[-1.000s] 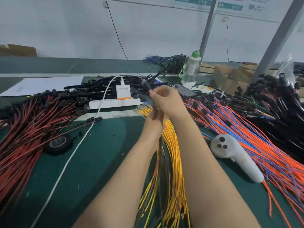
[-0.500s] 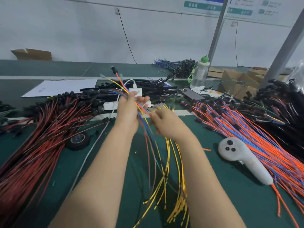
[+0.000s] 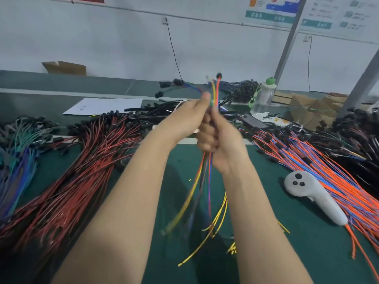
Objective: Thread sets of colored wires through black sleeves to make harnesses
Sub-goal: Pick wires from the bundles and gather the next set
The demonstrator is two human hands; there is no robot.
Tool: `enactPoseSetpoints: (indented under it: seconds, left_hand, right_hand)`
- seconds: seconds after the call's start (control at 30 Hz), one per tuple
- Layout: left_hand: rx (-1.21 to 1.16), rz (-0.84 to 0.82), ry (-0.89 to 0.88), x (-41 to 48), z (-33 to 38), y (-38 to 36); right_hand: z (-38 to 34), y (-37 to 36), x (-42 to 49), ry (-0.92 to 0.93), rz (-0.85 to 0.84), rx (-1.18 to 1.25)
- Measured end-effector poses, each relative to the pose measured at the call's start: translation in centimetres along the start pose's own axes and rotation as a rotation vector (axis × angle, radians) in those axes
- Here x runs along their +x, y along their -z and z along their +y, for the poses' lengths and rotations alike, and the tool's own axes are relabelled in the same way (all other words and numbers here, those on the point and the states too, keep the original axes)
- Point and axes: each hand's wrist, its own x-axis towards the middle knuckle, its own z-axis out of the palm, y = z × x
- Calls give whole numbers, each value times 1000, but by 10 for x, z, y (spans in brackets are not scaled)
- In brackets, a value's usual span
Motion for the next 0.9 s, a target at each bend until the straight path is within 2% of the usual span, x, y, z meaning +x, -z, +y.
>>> enactPoseSetpoints:
  seconds: [0.13,0.23,0.37,0.5,0.57,0.67,0.73,0.8,0.9]
  left_hand:
    - [-301,-280,205,-27,-5,-12]
    - [-203,-433,205,-37,-29,-6]
    - [-118,-313,156,-35,-44,0]
    - [65,-226,95,-22,-49,-10]
    - [123,-255,117,-20,-57,-11]
    - [-91,-362,204,-23,-75,-4]
    - [-241,-330,231,-22,-85,0]
    - [-244,-246,229,-16,-90,-1]
    - [-125,-190,238,-4,-92,-5]
  right_hand:
    - [-25,-8,14,236,184,247]
    - [-39,3,22,313,240,333]
    - [-31,22,26,343,253,449]
    - [4,27,25,95,160,429]
    - [9,33,27,86,202,380]
    - [-1,47,33,193,239,405]
    - [0,51,39,220,230,449]
    - [12,49,45,157,229,367]
    - [37,42,55,-48,276,74]
